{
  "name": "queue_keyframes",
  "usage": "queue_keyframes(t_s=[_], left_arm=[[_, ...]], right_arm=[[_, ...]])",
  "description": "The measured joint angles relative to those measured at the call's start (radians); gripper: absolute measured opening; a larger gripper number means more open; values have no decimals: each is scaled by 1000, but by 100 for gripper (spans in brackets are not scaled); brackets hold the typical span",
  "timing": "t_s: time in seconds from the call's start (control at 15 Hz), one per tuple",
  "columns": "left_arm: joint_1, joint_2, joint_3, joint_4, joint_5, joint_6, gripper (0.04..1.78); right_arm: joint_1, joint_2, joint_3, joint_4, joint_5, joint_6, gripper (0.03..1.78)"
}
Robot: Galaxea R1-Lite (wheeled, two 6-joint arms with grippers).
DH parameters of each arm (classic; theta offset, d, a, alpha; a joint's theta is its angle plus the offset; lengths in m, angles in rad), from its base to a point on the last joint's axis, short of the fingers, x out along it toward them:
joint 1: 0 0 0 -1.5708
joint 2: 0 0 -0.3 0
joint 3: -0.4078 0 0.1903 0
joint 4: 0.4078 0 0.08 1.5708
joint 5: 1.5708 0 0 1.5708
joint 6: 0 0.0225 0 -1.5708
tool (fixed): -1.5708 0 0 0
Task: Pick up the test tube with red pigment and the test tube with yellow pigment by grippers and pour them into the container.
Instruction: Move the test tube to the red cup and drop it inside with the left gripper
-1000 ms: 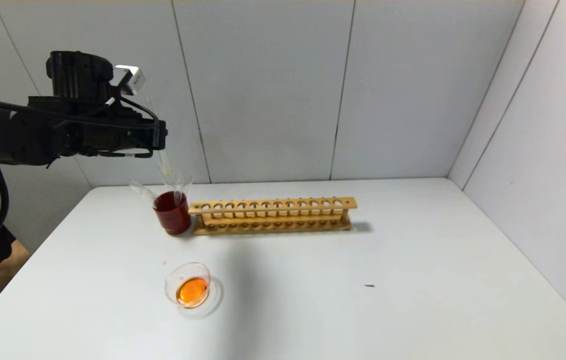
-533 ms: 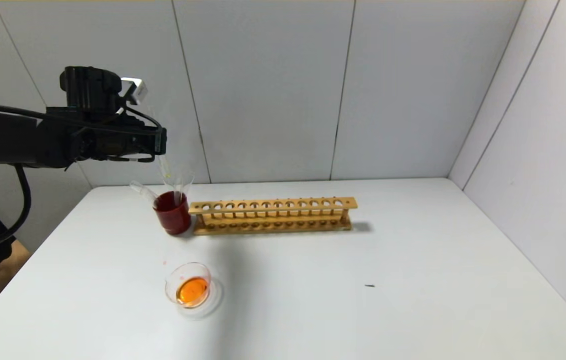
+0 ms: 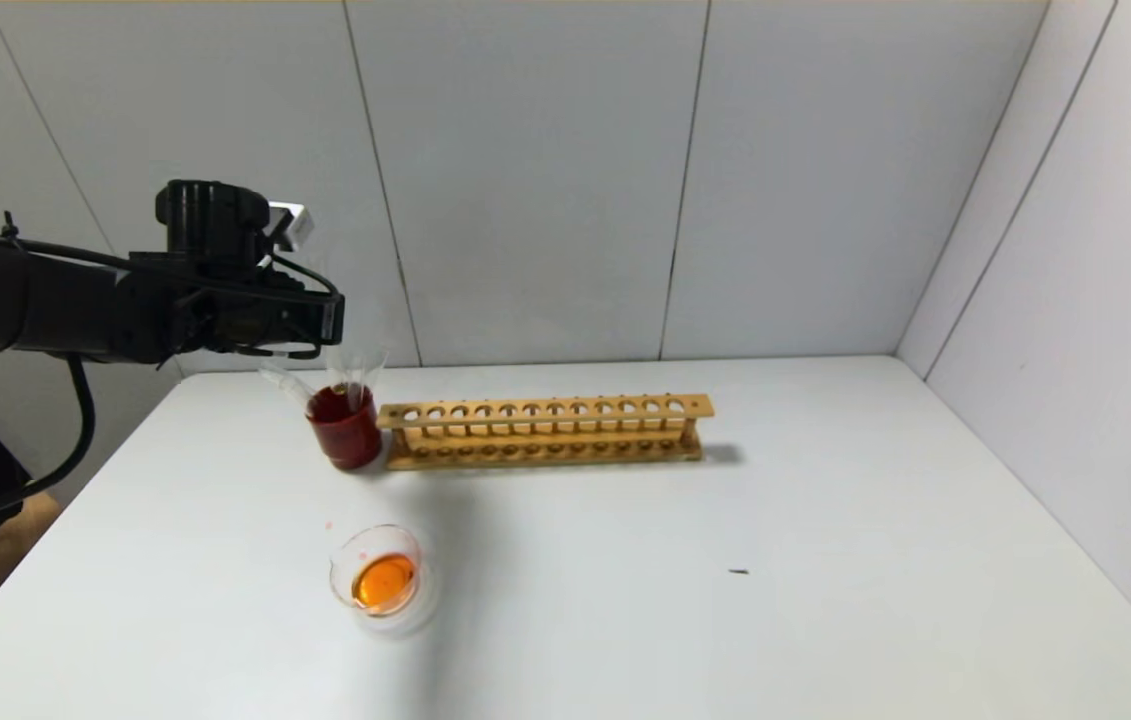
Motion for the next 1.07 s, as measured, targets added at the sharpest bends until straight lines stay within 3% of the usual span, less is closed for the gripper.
queue_keyframes(t_s=[1.07], left_arm=[[5, 53, 93, -99, -2, -4, 30]], right_arm=[[0, 0, 0, 0, 0, 0, 175]])
